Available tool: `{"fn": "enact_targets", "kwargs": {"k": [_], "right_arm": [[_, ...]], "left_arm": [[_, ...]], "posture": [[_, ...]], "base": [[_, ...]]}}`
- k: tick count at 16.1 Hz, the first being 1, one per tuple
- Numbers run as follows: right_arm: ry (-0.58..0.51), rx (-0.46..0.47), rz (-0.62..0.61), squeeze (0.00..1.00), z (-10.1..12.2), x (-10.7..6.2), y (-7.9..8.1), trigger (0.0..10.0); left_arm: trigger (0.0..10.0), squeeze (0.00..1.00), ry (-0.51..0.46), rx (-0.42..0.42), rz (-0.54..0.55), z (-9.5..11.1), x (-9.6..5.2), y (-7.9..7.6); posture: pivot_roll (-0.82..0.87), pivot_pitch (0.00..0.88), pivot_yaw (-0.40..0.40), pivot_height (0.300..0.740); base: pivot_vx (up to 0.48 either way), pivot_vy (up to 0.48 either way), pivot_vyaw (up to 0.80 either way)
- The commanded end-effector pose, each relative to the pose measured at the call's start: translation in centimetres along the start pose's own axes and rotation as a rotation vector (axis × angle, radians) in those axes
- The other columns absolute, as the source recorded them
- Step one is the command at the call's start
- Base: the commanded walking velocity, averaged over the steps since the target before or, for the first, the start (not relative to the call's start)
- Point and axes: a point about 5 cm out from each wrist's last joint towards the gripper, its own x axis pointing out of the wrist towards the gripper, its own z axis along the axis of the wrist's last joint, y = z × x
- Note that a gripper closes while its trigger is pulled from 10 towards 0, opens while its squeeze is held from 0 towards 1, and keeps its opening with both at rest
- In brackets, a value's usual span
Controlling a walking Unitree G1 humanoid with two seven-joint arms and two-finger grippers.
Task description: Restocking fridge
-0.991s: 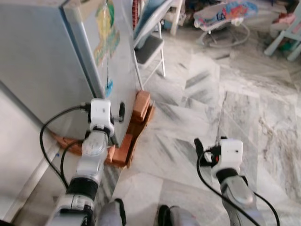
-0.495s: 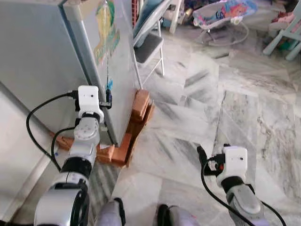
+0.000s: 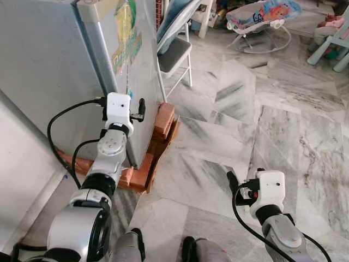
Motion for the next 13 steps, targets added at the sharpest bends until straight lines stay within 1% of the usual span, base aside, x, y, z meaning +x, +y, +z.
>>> {"fn": "enact_targets", "kwargs": {"k": [1, 2, 4, 6, 7, 8, 10, 11, 12, 13], "right_arm": [[0.006, -0.004, -0.013, 0.00, 0.0, -0.3, -0.2, 10.0], [0.008, -0.005, -0.015, 0.00, 0.0, -0.4, -0.3, 10.0], [0.010, -0.006, -0.016, 0.00, -0.1, -0.4, -0.4, 10.0], [-0.030, 0.016, -0.030, 0.00, 0.5, -0.3, -0.5, 10.0], [-0.037, 0.019, -0.031, 0.00, 0.6, -0.3, -0.5, 10.0], [-0.080, 0.019, -0.053, 0.00, 1.3, -0.3, -0.7, 10.0], [-0.133, 0.007, -0.093, 0.00, 2.3, 0.3, -1.0, 10.0], [-0.141, 0.003, -0.091, 0.00, 2.5, 0.6, -1.0, 10.0], [-0.149, 0.007, -0.088, 0.00, 2.7, 0.9, -0.9, 10.0], [-0.153, 0.006, -0.086, 0.00, 2.8, 1.2, -0.8, 10.0]], "left_arm": [[10.0, 0.00, 0.028, 0.026, 0.011, 0.1, 0.4, 0.2], [10.0, 0.00, 0.042, 0.032, 0.045, 0.1, 0.5, 0.8], [10.0, 0.00, 0.056, 0.022, 0.046, -0.2, 0.4, 1.0], [10.0, 0.00, 0.053, 0.010, 0.039, -1.8, -1.2, 1.4], [10.0, 0.00, 0.051, 0.012, 0.036, -2.0, -1.5, 1.5], [10.0, 0.00, 0.036, -0.001, 0.028, -2.8, -2.9, 1.6], [10.0, 0.00, 0.022, 0.021, -0.015, -4.1, -6.7, 1.7], [10.0, 0.00, 0.026, 0.001, -0.020, -4.3, -7.7, 1.6], [10.0, 0.00, 0.020, -0.009, -0.051, -4.4, -8.8, 1.0], [10.0, 0.00, 0.014, -0.004, -0.080, -4.4, -9.3, 0.3]], "posture": [[0.00, 0.167, -0.053, 0.740], [-0.01, 0.165, -0.050, 0.740], [-0.01, 0.162, -0.047, 0.740], [-0.01, 0.163, -0.040, 0.740], [-0.01, 0.163, -0.040, 0.740], [0.00, 0.163, -0.039, 0.740], [0.02, 0.161, -0.041, 0.740], [0.03, 0.158, -0.043, 0.740], [0.04, 0.157, -0.045, 0.740], [0.07, 0.150, -0.056, 0.740]], "base": [[0.000, 0.000, 0.00], [0.000, 0.000, 0.00], [0.000, 0.000, 0.00], [0.000, 0.000, 0.00], [0.000, 0.000, 0.00], [0.000, 0.000, 0.00], [0.000, 0.000, 0.00], [0.000, 0.000, -0.49], [0.000, 0.000, -0.68], [0.000, 0.000, -0.80]]}}
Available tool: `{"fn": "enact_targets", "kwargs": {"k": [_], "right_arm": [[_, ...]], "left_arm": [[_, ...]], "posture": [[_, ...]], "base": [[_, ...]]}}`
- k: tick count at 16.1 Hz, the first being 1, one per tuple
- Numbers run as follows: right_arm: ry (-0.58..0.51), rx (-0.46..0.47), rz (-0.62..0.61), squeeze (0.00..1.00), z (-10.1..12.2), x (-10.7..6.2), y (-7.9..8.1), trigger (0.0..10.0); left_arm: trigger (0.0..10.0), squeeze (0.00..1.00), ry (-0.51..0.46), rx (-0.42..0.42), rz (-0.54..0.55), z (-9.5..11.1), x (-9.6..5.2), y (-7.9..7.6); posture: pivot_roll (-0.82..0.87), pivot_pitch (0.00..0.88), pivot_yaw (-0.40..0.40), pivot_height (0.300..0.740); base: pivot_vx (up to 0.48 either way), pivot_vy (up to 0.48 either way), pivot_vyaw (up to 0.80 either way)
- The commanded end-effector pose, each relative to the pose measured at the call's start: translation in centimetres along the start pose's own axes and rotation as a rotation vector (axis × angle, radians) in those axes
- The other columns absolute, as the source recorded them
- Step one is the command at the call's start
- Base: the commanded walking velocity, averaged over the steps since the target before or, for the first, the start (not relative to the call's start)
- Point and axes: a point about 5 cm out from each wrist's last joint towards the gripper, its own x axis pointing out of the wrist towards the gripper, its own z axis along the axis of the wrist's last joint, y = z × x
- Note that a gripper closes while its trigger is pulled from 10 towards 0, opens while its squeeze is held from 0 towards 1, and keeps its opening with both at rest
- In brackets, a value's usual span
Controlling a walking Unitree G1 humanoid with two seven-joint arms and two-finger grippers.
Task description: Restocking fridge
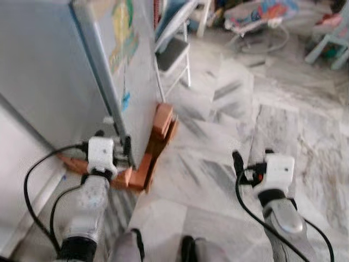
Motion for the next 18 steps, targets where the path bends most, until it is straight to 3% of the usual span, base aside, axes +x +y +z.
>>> {"fn": "enact_targets", "kwargs": {"k": [1, 4, 11, 18], "right_arm": [[0.025, 0.000, -0.021, 0.00, -0.7, -0.1, -0.3, 10.0], [0.013, 0.006, 0.001, 0.00, -0.6, 0.4, 0.6, 10.0], [0.010, 0.001, -0.015, 0.00, -1.0, 0.4, 0.5, 10.0], [0.025, -0.014, -0.005, 0.00, -1.5, 0.5, 0.6, 10.0]], "left_arm": [[10.0, 0.00, -0.012, 0.007, -0.043, 0.4, 0.0, -1.1], [10.0, 0.00, 0.018, -0.031, -0.053, 0.8, -1.2, -2.2], [10.0, 0.00, 0.038, -0.054, -0.060, 1.5, -1.4, -2.2], [10.0, 0.00, 0.058, -0.060, -0.118, 1.4, -2.1, -3.5]], "posture": [[0.08, 0.149, -0.059, 0.740], [0.09, 0.143, -0.053, 0.740], [0.09, 0.141, -0.044, 0.740], [0.09, 0.137, -0.056, 0.740]], "base": [[0.247, 0.000, -0.80], [0.316, 0.222, -0.52], [0.186, 0.414, -0.07], [0.000, 0.000, 0.00]]}}
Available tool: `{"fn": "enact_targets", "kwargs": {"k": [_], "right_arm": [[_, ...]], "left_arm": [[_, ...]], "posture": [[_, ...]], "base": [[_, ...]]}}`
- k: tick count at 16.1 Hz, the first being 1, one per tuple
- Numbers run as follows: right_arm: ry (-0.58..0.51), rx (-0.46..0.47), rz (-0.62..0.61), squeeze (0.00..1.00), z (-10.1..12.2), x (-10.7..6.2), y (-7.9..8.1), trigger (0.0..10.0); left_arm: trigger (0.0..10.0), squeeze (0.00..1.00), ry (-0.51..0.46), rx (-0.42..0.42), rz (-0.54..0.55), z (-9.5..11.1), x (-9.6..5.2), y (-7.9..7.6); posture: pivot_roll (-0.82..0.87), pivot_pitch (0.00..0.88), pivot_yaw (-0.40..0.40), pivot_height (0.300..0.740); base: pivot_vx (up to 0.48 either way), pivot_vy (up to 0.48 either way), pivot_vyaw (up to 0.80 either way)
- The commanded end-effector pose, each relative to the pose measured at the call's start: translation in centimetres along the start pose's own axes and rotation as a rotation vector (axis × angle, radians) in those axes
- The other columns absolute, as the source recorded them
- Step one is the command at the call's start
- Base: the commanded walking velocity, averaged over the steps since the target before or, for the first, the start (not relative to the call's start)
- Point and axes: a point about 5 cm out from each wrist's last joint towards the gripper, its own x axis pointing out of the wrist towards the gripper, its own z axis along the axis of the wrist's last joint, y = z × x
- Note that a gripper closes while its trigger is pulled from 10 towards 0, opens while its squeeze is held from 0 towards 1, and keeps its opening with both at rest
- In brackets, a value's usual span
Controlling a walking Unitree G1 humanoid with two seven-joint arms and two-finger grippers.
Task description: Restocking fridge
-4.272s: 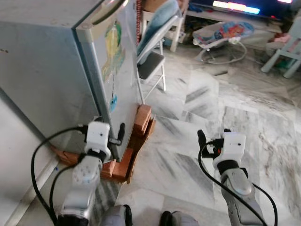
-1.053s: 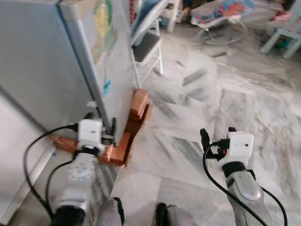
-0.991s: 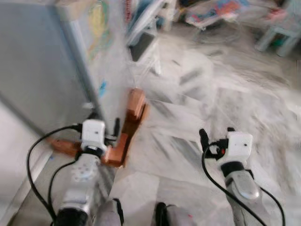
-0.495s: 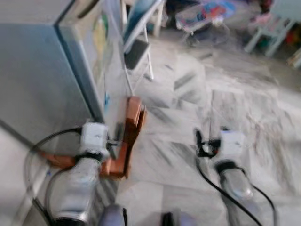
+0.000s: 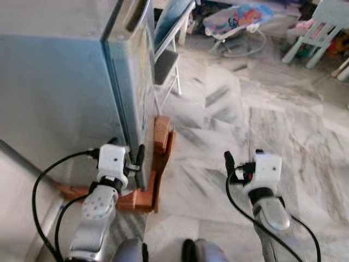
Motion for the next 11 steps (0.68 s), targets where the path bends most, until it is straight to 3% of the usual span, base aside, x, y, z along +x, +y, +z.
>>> {"fn": "enact_targets", "kwargs": {"k": [1, 7, 11], "right_arm": [[0.027, -0.017, -0.023, 0.00, -0.6, -0.4, -0.8, 10.0], [0.076, -0.029, -0.007, 0.00, -1.5, -1.0, -0.8, 10.0], [0.092, -0.023, -0.003, 0.00, -1.7, -1.3, -0.6, 10.0]], "left_arm": [[10.0, 0.00, 0.000, -0.001, -0.032, 0.2, 0.2, -0.7], [10.0, 0.00, -0.022, -0.006, -0.091, 1.1, 2.3, -1.0], [10.0, 0.00, -0.018, 0.026, -0.024, 1.5, 3.8, 0.0]], "posture": [[0.09, 0.137, -0.056, 0.740], [0.08, 0.134, -0.057, 0.740], [0.07, 0.140, -0.051, 0.740]], "base": [[0.000, 0.000, 0.00], [0.000, 0.000, 0.00], [0.000, 0.000, 0.00]]}}
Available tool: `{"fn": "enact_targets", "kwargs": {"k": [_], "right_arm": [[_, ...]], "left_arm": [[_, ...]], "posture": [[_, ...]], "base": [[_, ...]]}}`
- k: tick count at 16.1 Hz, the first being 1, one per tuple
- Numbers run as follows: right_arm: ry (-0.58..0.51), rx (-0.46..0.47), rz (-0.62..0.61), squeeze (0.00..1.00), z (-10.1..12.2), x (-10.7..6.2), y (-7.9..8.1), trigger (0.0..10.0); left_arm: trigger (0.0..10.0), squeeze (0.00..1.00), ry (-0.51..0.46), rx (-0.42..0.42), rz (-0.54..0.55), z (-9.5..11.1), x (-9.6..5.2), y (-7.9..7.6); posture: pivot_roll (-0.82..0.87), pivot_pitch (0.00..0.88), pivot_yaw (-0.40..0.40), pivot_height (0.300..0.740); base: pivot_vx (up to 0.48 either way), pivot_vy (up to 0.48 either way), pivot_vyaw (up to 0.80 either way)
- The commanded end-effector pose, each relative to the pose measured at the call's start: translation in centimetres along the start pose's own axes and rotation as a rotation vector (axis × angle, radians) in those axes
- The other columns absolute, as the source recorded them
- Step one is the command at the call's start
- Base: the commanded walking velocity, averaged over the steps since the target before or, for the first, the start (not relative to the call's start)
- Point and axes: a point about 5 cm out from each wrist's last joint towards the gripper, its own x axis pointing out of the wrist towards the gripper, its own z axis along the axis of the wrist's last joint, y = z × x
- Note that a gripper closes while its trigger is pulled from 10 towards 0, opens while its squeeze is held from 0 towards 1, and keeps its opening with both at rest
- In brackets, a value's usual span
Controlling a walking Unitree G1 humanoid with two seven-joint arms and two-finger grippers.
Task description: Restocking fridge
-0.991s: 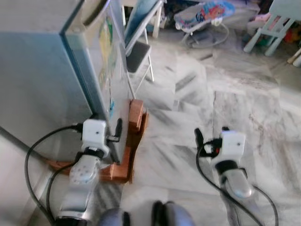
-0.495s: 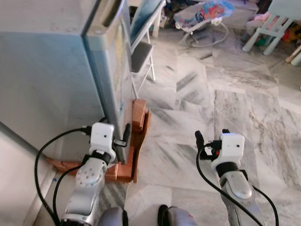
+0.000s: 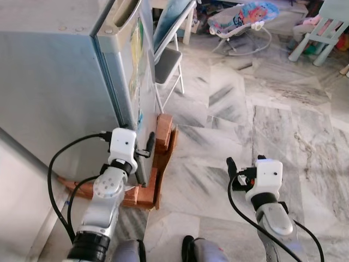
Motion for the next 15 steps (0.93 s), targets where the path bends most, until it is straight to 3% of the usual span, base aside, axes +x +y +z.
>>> {"fn": "enact_targets", "kwargs": {"k": [1, 4, 5, 7, 8, 9, 10, 11, 12, 13, 15], "right_arm": [[0.023, -0.004, 0.014, 0.00, -0.3, -0.3, 0.1, 10.0], [0.171, -0.043, 0.095, 0.00, -2.9, -2.0, -0.3, 10.0], [0.218, -0.079, 0.076, 0.00, -3.8, -2.8, -1.1, 10.0], [0.260, -0.093, 0.073, 0.00, -4.6, -3.8, -2.0, 10.0], [0.261, -0.092, 0.073, 0.00, -4.6, -3.8, -2.1, 10.0], [0.265, -0.091, 0.073, 0.00, -4.6, -3.8, -2.1, 10.0], [0.276, -0.094, 0.088, 0.00, -4.7, -4.0, -1.9, 10.0], [0.278, -0.093, 0.091, 0.00, -4.7, -4.0, -1.8, 10.0], [0.286, -0.092, 0.099, 0.00, -4.9, -4.1, -1.5, 10.0], [0.289, -0.092, 0.105, 0.00, -5.0, -4.1, -1.3, 10.0], [0.287, -0.096, 0.114, 0.00, -5.0, -3.9, -1.0, 10.0]], "left_arm": [[10.0, 0.00, 0.008, 0.003, 0.003, -0.1, 0.2, 0.1], [10.0, 0.00, -0.023, 0.003, -0.028, 0.8, 1.7, -0.7], [10.0, 0.00, -0.074, 0.104, -0.102, 1.7, 2.5, -1.9], [10.0, 0.00, -0.074, 0.033, -0.092, 2.8, 4.1, -2.4], [10.0, 0.00, -0.081, 0.041, -0.106, 3.0, 4.4, -2.6], [10.0, 0.00, -0.093, 0.052, -0.159, 3.4, 4.8, -3.9], [10.0, 0.00, -0.162, 0.075, -0.328, 5.3, 4.9, -7.5], [10.0, 0.00, -0.189, 0.071, -0.400, 6.0, 4.7, -9.0], [10.0, 0.00, -0.293, 0.002, -0.715, 9.3, 2.5, -15.5], [10.0, 0.00, -0.321, -0.038, -0.839, 10.4, 1.3, -17.9], [10.0, 0.00, -0.341, -0.079, -0.950, 11.3, -0.1, -19.9]], "posture": [[0.07, 0.140, -0.051, 0.740], [0.07, 0.148, -0.058, 0.740], [0.07, 0.147, -0.059, 0.740], [0.06, 0.146, -0.056, 0.740], [0.06, 0.144, -0.054, 0.740], [0.05, 0.142, -0.049, 0.740], [0.06, 0.143, -0.047, 0.740], [0.06, 0.142, -0.047, 0.740], [0.07, 0.140, -0.048, 0.740], [0.06, 0.139, -0.049, 0.740], [0.06, 0.136, -0.046, 0.740]], "base": [[0.000, 0.000, 0.00], [0.000, 0.000, 0.00], [0.000, 0.000, 0.00], [0.000, 0.000, 0.00], [0.000, 0.000, 0.00], [0.000, 0.000, 0.00], [0.000, 0.000, 0.00], [0.000, 0.000, 0.00], [0.000, 0.000, 0.00], [0.000, 0.000, 0.00], [0.000, 0.000, 0.00]]}}
